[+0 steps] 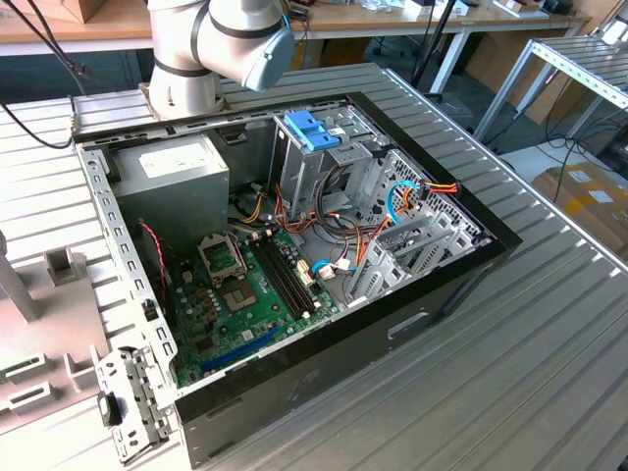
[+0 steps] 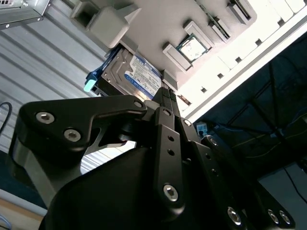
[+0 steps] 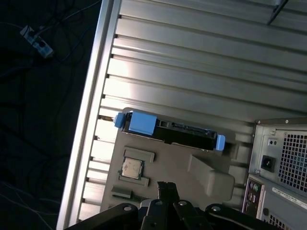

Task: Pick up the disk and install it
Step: 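Pick up the disk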

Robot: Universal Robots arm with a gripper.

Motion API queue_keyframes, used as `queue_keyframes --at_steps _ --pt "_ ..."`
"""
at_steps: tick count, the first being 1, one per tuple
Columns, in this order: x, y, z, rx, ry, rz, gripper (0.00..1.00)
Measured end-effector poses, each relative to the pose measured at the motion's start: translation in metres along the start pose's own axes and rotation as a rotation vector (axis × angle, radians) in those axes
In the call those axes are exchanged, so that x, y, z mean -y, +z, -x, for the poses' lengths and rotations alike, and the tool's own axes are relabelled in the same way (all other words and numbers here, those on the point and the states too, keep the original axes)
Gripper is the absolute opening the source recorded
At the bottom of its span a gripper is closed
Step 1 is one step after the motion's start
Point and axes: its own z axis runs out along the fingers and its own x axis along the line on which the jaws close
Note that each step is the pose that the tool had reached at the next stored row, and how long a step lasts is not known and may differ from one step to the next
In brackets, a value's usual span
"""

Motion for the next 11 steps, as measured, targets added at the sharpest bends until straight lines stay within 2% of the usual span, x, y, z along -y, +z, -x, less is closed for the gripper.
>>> queue_keyframes --at_steps 11 --pt "0.0000 0.0000 0.0000 -0.0023 -0.062 0.0016 0.11"
